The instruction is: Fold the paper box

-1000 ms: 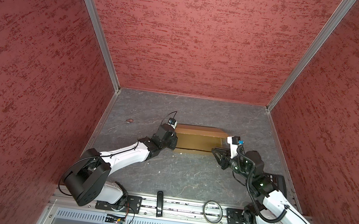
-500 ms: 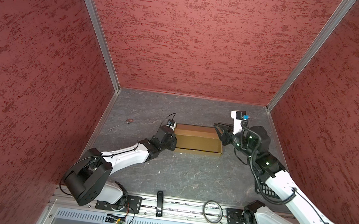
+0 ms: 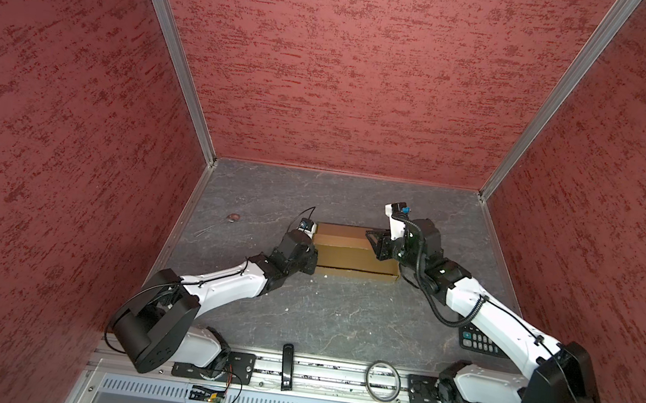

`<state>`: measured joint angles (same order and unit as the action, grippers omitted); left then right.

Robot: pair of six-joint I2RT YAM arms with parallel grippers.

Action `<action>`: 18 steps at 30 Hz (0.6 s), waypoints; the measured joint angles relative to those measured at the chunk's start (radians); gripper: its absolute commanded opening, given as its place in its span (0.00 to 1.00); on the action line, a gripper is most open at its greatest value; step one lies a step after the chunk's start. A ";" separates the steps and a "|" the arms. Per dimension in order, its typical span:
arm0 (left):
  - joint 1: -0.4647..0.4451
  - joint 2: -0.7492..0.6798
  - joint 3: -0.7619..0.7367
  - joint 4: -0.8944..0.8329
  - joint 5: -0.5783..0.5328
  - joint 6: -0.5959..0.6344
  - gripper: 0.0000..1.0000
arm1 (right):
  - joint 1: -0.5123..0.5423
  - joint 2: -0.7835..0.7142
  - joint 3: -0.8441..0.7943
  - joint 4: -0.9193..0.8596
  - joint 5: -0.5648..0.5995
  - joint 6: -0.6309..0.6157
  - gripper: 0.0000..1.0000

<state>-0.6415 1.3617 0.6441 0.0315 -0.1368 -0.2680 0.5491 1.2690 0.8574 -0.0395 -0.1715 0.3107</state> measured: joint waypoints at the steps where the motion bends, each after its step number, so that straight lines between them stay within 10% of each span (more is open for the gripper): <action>1: -0.002 -0.009 -0.008 0.000 0.000 -0.003 0.39 | 0.000 0.003 -0.008 0.004 0.000 0.003 0.28; 18: -0.032 -0.238 -0.135 -0.046 -0.027 -0.043 0.52 | 0.001 0.060 -0.023 0.066 0.002 0.027 0.28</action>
<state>-0.6735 1.1240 0.5095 -0.0147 -0.1638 -0.3115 0.5499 1.3285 0.8345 0.0261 -0.1699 0.3374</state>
